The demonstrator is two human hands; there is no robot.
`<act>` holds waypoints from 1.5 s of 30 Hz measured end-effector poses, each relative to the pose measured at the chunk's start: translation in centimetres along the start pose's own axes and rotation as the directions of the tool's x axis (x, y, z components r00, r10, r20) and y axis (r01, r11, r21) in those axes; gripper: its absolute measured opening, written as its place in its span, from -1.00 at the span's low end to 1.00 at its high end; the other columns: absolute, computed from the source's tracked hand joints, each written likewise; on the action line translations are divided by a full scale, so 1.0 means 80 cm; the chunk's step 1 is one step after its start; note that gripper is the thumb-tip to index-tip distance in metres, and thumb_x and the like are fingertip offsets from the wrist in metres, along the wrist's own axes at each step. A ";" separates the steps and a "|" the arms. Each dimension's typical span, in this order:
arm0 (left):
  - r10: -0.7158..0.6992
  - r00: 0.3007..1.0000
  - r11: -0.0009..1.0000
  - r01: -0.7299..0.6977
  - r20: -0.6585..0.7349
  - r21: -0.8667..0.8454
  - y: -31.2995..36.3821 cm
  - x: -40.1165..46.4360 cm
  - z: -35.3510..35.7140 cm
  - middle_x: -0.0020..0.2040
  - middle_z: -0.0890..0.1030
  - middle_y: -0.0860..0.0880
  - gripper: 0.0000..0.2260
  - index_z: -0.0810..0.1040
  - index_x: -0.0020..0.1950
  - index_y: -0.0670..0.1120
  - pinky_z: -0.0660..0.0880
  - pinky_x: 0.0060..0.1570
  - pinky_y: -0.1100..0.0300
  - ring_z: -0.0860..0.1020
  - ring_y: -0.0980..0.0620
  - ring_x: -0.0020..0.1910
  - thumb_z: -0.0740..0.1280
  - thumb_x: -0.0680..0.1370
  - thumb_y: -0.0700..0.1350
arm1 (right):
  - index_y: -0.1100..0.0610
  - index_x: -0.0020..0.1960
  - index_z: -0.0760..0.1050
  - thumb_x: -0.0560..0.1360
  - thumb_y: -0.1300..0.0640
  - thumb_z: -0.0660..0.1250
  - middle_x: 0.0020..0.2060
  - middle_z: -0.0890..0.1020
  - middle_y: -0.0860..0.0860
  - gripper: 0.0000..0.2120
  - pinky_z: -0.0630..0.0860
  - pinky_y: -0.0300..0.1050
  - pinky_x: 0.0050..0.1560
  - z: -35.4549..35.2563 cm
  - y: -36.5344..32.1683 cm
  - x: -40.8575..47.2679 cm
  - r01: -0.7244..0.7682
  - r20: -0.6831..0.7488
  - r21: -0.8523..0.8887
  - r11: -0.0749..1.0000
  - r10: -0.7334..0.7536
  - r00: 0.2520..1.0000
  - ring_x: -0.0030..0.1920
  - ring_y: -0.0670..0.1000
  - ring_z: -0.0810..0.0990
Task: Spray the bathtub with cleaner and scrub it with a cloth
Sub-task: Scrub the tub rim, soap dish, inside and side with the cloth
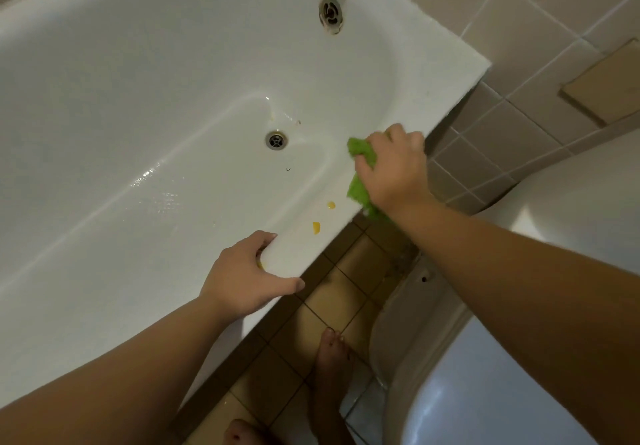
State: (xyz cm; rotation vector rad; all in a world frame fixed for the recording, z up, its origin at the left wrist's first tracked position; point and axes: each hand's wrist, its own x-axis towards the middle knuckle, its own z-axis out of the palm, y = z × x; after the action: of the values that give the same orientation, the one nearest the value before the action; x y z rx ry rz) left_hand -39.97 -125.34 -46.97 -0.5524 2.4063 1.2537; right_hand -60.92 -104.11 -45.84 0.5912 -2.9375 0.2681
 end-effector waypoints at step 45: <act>0.074 0.997 0.997 -0.073 -0.026 0.033 -0.019 -0.013 -0.001 0.08 0.57 0.19 -0.38 0.49 0.28 0.17 0.42 -0.17 0.28 0.54 0.14 0.03 0.61 0.30 0.26 | 0.07 0.22 0.50 0.59 -0.16 0.18 0.13 0.47 0.05 -0.63 0.25 0.03 0.00 -0.003 -0.035 -0.025 -0.045 0.046 -0.041 0.998 0.047 0.998 0.13 0.13 0.35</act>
State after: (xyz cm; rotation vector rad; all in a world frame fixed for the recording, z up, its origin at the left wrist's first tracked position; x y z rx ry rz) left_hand -38.30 -125.99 -47.45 -0.4789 2.4850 1.2430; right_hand -57.94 -105.87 -45.54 0.5323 -2.9968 0.2032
